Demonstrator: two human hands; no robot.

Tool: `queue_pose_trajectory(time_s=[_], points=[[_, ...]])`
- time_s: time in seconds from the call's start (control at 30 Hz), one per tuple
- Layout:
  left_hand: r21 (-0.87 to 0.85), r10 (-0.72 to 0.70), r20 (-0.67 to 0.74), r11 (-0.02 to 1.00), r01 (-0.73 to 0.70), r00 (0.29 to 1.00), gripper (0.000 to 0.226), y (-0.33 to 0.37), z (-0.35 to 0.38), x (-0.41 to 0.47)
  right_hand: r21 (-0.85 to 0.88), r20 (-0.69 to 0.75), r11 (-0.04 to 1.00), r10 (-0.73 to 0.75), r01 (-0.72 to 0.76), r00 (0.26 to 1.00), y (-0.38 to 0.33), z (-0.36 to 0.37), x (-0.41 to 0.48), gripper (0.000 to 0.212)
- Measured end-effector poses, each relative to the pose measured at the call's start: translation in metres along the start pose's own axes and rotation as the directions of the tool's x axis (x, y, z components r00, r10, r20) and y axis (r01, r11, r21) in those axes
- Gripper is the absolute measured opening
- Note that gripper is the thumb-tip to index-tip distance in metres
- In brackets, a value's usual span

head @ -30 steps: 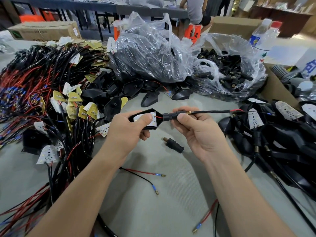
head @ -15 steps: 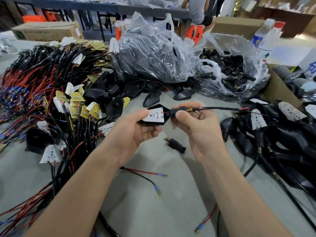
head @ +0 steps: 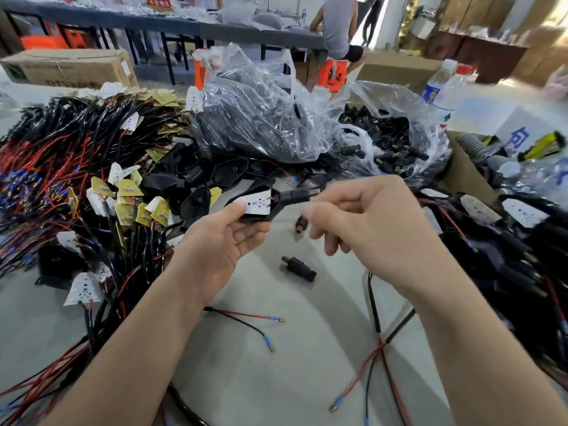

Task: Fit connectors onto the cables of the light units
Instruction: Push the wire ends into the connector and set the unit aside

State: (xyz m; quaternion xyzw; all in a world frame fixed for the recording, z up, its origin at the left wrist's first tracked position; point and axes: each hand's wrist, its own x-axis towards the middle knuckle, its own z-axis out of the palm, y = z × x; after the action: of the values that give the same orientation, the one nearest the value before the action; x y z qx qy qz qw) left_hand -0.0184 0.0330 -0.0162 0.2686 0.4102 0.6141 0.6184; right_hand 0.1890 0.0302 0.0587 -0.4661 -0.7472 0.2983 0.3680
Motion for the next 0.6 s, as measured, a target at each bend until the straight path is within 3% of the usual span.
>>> queue_pose_trajectory(time_s=[0.03, 0.07, 0.13, 0.17, 0.27, 0.33, 0.43, 0.53, 0.6], points=[[0.019, -0.003, 0.004, 1.0, 0.003, 1.0, 0.027, 0.002, 0.003, -0.002, -0.025, -0.098, 0.998, -0.064, 0.062, 0.993, -0.008, -0.004, -0.009, 0.008], [0.039, -0.009, 0.017, 0.999, 0.009, 1.0, 0.029, 0.003, 0.006, -0.004, -0.18, -0.169, 0.976, -0.152, 0.121, 0.974, -0.017, -0.007, -0.017, 0.019], [0.079, -0.036, 0.046, 0.996, 0.032, 0.998, 0.031, 0.009, 0.015, -0.011, -0.549, -0.08, 0.816, -0.265, 0.179, 0.961, -0.028, -0.013, -0.035, 0.045], [0.091, -0.051, 0.057, 0.995, 0.046, 0.997, 0.031, 0.012, 0.02, -0.015, -0.61, -0.019, 0.775, -0.22, 0.163, 0.975, -0.031, -0.016, -0.043, 0.046], [0.101, -0.075, 0.075, 0.993, 0.067, 0.994, 0.028, 0.018, 0.042, -0.021, -0.435, 0.001, 0.9, 0.006, -0.005, 1.0, -0.028, -0.039, -0.063, 0.027], [0.152, -0.09, 0.068, 0.985, 0.078, 0.994, 0.031, 0.019, 0.06, -0.02, -0.467, -0.035, 0.884, 0.004, -0.02, 0.999, -0.022, -0.061, -0.074, 0.006], [0.156, -0.128, 0.101, 0.981, 0.111, 0.987, 0.033, 0.014, 0.095, -0.017, -0.528, -0.147, 0.843, 0.029, -0.103, 0.989, -0.01, -0.096, -0.084, 0.017], [0.054, -0.184, 0.332, 0.983, 0.176, 0.925, 0.043, 0.003, 0.133, -0.011, -0.514, -0.322, 0.815, 0.104, -0.267, 0.941, 0.015, -0.126, -0.086, 0.021], [0.129, -0.203, 0.439, 0.978, 0.163, 0.875, 0.049, -0.013, 0.152, -0.007, -0.497, -0.455, 0.785, 0.126, -0.369, 0.881, 0.038, -0.137, -0.082, 0.019]])
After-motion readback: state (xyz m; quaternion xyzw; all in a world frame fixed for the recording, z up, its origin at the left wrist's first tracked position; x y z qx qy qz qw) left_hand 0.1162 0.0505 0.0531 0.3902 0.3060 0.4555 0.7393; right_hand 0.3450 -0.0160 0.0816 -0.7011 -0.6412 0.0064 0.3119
